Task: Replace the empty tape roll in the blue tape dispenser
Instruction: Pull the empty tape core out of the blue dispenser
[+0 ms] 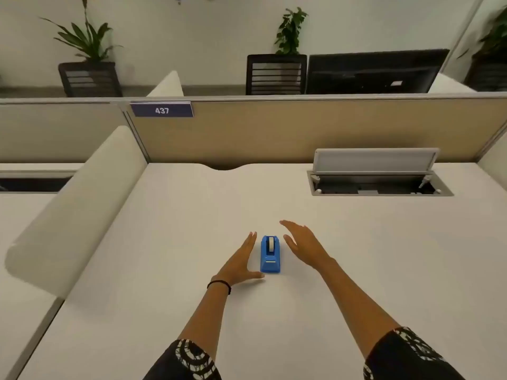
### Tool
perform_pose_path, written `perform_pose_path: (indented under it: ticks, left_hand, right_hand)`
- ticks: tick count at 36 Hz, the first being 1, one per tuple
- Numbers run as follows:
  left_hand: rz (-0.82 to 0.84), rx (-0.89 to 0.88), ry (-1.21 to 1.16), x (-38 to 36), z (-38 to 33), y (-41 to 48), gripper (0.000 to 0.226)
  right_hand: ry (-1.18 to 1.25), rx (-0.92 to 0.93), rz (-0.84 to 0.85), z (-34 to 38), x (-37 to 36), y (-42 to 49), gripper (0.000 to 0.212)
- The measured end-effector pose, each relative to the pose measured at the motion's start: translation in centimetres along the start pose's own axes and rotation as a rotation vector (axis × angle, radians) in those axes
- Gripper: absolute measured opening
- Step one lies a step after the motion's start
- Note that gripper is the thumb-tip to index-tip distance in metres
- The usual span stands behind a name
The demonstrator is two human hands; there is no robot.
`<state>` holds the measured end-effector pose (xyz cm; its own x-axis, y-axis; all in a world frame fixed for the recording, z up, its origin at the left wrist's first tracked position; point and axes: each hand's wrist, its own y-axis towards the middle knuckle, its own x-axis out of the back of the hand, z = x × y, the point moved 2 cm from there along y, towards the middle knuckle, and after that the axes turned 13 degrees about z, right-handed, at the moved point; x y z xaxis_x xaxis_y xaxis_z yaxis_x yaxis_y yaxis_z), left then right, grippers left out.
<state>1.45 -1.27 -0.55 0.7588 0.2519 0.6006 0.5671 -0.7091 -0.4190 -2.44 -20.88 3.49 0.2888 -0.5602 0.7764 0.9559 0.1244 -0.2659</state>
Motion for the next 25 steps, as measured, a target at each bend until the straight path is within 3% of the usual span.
perform_pose_path:
  ticks: [17, 25]
  left_hand:
    - [0.057, -0.043, -0.099, 0.4, 0.4, 3.1, 0.114]
    - [0.060, -0.060, -0.091, 0.0, 1.0, 3.5, 0.109]
  right_hand:
    - [0.301, 0.086, 0.082, -0.5, 0.1, 3.9, 0.040]
    - [0.289, 0.094, 0.174, -0.6, -0.1, 4.9, 0.036]
